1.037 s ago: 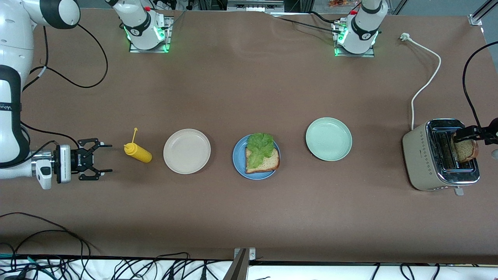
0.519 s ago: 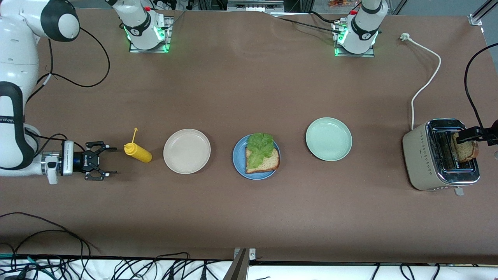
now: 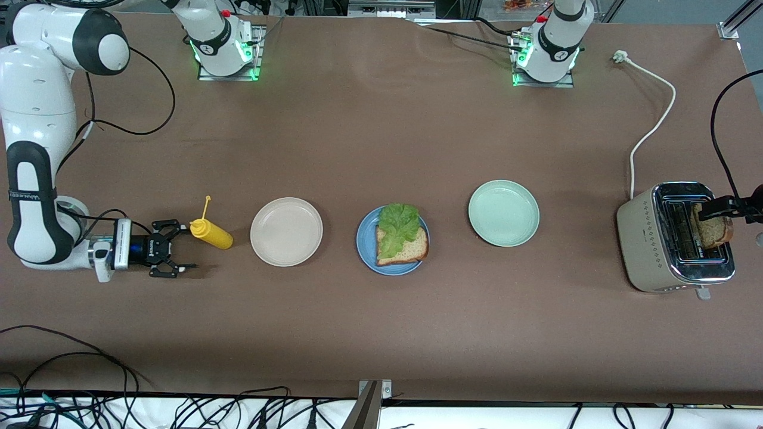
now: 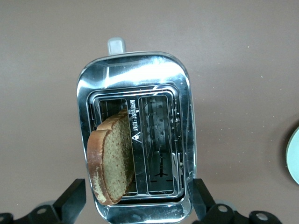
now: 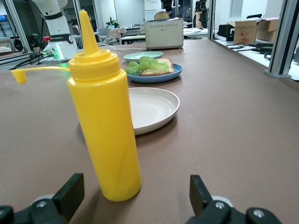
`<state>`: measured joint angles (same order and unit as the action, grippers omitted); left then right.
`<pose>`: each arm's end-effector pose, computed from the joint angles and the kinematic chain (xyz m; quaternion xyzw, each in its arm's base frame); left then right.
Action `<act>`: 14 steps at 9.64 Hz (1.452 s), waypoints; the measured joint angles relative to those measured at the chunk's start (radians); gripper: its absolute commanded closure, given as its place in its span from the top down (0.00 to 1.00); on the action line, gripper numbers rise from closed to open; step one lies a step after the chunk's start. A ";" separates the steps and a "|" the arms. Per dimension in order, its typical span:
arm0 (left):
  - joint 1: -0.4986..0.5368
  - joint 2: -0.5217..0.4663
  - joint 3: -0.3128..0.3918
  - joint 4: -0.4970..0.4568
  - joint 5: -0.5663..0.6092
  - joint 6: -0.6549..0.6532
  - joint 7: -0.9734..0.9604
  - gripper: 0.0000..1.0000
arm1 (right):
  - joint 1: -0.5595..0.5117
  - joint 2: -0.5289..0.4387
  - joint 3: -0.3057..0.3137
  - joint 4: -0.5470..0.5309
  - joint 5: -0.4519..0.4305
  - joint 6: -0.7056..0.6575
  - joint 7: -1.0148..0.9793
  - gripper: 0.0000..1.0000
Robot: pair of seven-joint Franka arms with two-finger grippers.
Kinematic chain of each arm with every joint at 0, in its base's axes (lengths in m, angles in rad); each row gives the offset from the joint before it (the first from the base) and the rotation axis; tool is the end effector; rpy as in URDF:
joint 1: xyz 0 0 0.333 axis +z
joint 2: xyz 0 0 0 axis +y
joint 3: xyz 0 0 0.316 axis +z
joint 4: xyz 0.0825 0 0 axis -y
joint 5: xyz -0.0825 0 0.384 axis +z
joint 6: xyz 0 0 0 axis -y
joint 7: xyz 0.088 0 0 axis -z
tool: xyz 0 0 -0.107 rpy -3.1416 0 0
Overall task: Make sandwich in blue plate with both arms
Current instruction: 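Move the right gripper to the yellow bottle and grasp it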
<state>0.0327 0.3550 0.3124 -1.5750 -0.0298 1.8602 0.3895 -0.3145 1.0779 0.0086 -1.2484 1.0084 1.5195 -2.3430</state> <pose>0.6242 0.1970 0.4396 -0.9986 0.0253 0.0388 0.0275 0.6699 -0.1142 0.1076 -0.5636 -0.5961 -0.3598 0.4444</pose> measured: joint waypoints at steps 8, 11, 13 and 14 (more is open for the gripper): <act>0.054 0.056 0.000 0.001 -0.081 0.049 0.106 1.00 | 0.073 0.037 0.004 -0.021 0.073 0.020 -0.037 1.00; 0.054 0.058 0.000 0.004 -0.081 0.051 0.107 1.00 | 0.074 0.038 0.004 -0.036 0.074 0.020 -0.054 0.98; 0.054 0.058 0.000 0.004 -0.081 0.051 0.108 1.00 | 0.083 0.038 0.011 -0.056 0.089 0.022 -0.061 0.88; 0.054 0.058 0.000 0.004 -0.081 0.051 0.108 0.99 | 0.091 0.038 0.020 -0.064 0.097 0.029 -0.061 0.71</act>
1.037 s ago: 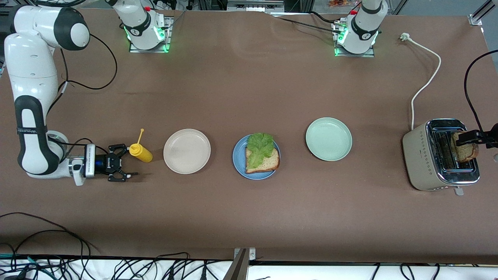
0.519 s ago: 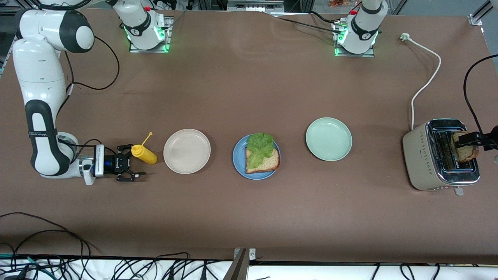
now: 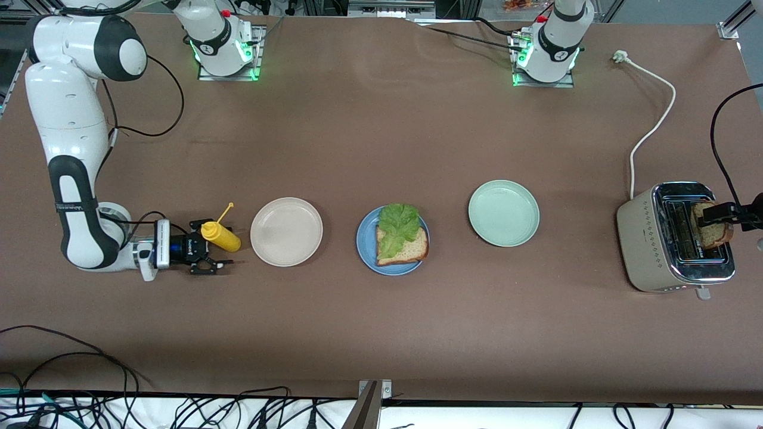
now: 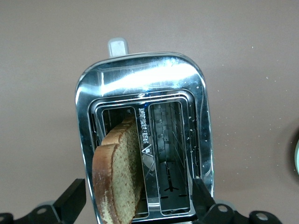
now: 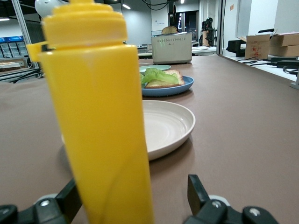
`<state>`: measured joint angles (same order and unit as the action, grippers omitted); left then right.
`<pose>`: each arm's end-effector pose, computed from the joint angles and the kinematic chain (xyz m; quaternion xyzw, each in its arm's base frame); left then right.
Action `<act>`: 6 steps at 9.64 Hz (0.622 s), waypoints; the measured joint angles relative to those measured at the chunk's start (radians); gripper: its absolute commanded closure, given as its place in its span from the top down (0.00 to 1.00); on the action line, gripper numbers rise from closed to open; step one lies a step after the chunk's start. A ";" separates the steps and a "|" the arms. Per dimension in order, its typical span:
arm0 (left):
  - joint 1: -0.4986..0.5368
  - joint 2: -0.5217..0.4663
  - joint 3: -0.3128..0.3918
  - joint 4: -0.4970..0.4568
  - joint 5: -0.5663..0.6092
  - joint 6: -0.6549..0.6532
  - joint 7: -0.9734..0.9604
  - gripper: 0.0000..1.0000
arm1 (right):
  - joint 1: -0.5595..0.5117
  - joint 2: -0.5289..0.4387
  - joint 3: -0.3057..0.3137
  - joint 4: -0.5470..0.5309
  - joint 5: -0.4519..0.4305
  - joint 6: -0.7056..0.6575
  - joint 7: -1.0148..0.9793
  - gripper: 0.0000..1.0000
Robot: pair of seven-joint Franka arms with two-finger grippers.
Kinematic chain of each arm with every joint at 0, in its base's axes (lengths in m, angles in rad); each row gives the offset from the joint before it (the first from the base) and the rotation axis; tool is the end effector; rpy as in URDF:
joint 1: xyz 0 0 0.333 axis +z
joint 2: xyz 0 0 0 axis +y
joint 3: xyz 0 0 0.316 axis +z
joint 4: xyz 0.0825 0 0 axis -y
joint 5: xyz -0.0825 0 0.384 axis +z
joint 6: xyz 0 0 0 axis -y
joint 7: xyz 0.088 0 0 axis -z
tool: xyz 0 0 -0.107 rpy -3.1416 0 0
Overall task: Make sandwich in blue plate with both arms
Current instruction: 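Lift the yellow bottle and carry it toward the blue plate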
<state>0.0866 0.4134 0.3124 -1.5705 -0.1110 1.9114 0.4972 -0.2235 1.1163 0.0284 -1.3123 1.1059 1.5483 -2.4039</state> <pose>0.6265 0.2274 0.4084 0.9988 -0.0399 -0.0278 0.0018 0.6601 -0.0348 0.0671 -0.5342 -0.5842 -0.3779 0.4801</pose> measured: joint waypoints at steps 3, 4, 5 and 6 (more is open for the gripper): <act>0.000 0.000 0.000 0.000 0.000 0.000 0.000 0.94 | 0.021 0.000 0.006 -0.005 0.016 0.020 0.000 0.03; 0.001 0.001 0.000 0.000 0.000 0.000 0.000 0.94 | 0.020 -0.001 0.006 -0.005 0.018 0.027 -0.001 0.00; 0.003 0.003 0.000 0.000 0.000 0.000 0.000 0.94 | 0.019 -0.003 0.006 -0.005 0.018 0.037 -0.001 0.00; 0.006 0.004 0.000 0.000 0.000 0.000 0.000 0.94 | 0.018 -0.008 0.005 -0.005 0.018 0.053 0.009 0.00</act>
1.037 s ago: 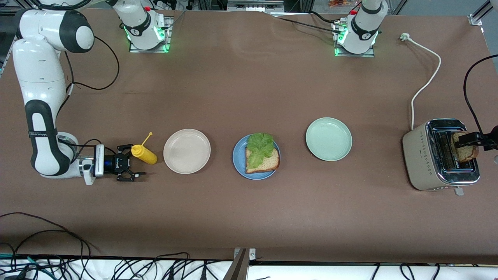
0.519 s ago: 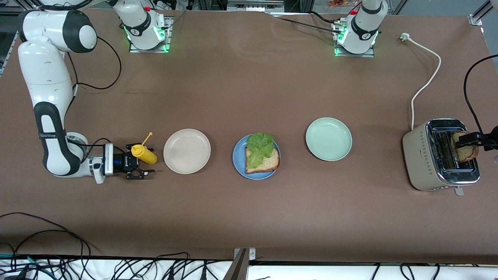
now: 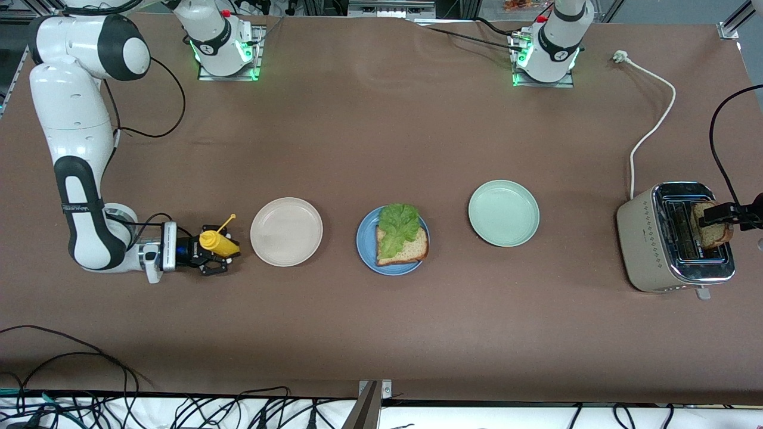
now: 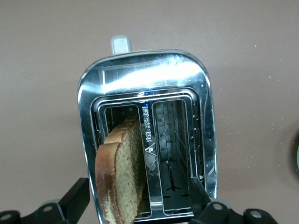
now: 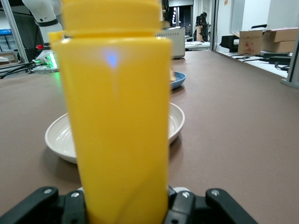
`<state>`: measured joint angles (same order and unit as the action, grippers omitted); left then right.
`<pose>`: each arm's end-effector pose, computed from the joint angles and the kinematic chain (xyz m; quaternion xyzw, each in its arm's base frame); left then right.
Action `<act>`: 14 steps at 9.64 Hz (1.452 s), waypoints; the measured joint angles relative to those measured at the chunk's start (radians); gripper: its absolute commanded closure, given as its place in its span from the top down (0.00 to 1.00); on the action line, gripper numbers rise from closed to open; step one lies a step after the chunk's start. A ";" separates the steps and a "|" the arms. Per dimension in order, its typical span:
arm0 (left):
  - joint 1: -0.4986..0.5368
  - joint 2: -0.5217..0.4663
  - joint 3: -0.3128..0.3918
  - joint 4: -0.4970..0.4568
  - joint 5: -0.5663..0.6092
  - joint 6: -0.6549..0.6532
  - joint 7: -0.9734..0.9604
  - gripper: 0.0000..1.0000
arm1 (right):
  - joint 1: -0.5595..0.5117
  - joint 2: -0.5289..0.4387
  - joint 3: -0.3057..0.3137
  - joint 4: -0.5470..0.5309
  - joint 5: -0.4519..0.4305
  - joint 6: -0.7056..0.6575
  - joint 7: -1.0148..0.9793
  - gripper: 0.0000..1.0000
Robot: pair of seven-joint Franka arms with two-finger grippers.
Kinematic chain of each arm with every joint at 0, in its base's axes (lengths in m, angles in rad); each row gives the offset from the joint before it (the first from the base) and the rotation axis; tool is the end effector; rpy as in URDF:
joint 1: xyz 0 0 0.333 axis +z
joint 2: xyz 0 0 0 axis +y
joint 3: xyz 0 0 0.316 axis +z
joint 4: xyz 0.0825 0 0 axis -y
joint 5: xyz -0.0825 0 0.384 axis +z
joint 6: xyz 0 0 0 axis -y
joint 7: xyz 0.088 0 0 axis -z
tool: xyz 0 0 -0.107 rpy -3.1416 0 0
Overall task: Make sandwich in blue plate with both arms
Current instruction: 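Lift the yellow bottle and carry it toward the blue plate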
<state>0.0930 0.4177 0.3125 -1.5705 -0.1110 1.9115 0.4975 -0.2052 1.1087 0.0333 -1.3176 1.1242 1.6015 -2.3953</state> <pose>0.6253 0.2315 0.4056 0.9989 -0.0368 -0.0299 0.0022 0.6670 -0.0247 0.0689 -0.5460 -0.5845 -0.3801 0.4646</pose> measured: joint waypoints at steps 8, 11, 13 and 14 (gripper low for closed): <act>0.020 0.018 0.000 0.000 0.000 0.000 0.020 0.83 | 0.245 -0.226 -0.197 0.008 -0.165 0.152 0.633 0.00; 0.023 0.023 0.000 0.000 0.000 0.001 0.045 0.75 | 0.495 -0.260 -0.389 0.007 -0.166 0.180 0.889 0.00; 0.025 0.024 0.000 0.000 0.000 0.001 0.050 0.50 | 0.616 -0.272 -0.454 0.007 -0.195 0.219 1.056 0.00; 0.027 0.024 0.000 0.000 0.000 0.001 0.061 0.35 | 0.661 -0.284 -0.468 0.007 -0.237 0.235 1.139 0.00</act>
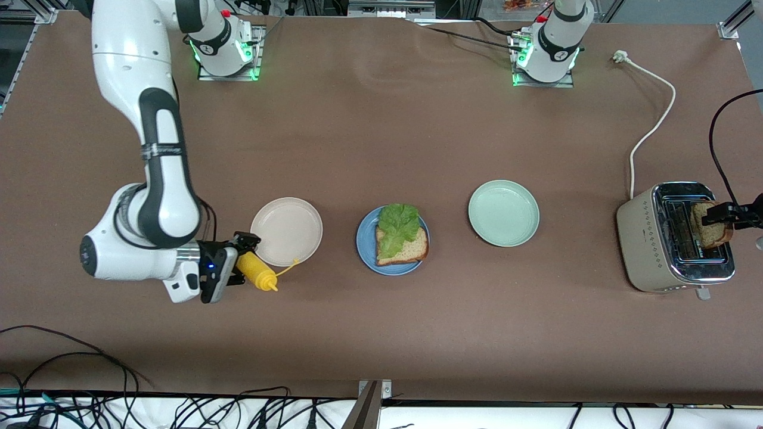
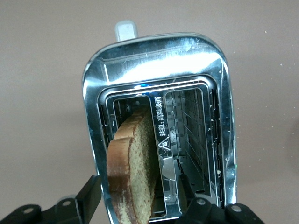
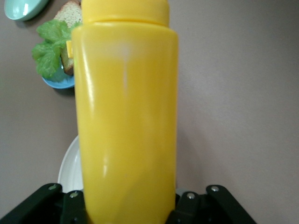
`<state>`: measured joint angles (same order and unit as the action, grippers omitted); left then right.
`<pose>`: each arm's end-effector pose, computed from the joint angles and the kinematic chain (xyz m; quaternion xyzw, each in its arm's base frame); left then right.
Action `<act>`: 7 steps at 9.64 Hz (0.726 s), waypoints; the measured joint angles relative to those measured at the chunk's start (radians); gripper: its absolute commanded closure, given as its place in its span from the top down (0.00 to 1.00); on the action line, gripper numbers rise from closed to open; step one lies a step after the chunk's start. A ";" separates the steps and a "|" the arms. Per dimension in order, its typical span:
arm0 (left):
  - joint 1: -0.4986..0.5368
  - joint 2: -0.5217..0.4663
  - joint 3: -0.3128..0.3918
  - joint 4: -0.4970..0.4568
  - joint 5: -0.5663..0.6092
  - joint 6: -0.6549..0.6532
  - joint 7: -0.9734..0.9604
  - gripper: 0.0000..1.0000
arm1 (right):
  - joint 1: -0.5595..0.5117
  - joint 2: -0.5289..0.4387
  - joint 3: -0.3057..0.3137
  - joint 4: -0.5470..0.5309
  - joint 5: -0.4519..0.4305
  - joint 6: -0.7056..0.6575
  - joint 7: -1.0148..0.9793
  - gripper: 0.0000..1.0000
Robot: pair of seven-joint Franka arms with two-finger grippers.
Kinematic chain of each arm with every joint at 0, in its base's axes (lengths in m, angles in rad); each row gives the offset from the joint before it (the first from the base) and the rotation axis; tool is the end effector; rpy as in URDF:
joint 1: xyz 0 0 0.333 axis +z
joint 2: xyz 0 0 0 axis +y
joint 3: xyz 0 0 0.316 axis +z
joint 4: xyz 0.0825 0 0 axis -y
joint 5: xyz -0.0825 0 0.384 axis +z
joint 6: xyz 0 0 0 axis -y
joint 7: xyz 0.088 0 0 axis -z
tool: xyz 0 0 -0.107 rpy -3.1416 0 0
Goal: Make sandwich in blue plate with both arms
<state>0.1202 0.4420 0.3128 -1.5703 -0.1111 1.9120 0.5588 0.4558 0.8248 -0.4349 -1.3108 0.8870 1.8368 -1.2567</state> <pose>0.6204 0.2487 0.3901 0.9977 -0.0537 -0.0414 0.0054 0.7135 0.1523 0.2665 -0.8383 -0.4762 -0.0593 0.2589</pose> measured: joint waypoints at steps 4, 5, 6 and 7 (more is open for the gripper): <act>0.008 0.000 0.000 0.000 0.000 0.000 0.036 0.00 | 0.170 -0.059 -0.010 0.001 -0.258 0.038 0.382 0.00; 0.009 0.000 0.000 0.000 0.000 0.000 0.040 0.00 | 0.214 -0.066 -0.010 0.001 -0.333 0.051 0.465 0.00; 0.009 0.000 0.000 0.001 0.000 0.000 0.045 0.00 | 0.258 -0.069 -0.010 0.001 -0.409 0.065 0.537 0.00; 0.009 0.000 0.000 0.001 0.000 0.000 0.056 0.00 | 0.303 -0.070 -0.009 0.001 -0.490 0.075 0.599 0.00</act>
<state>0.1293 0.4424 0.3125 -1.5697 -0.1112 1.9120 0.6145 0.7592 0.7548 -0.4437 -1.3101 0.3975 1.9123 -0.6579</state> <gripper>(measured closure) 0.890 0.952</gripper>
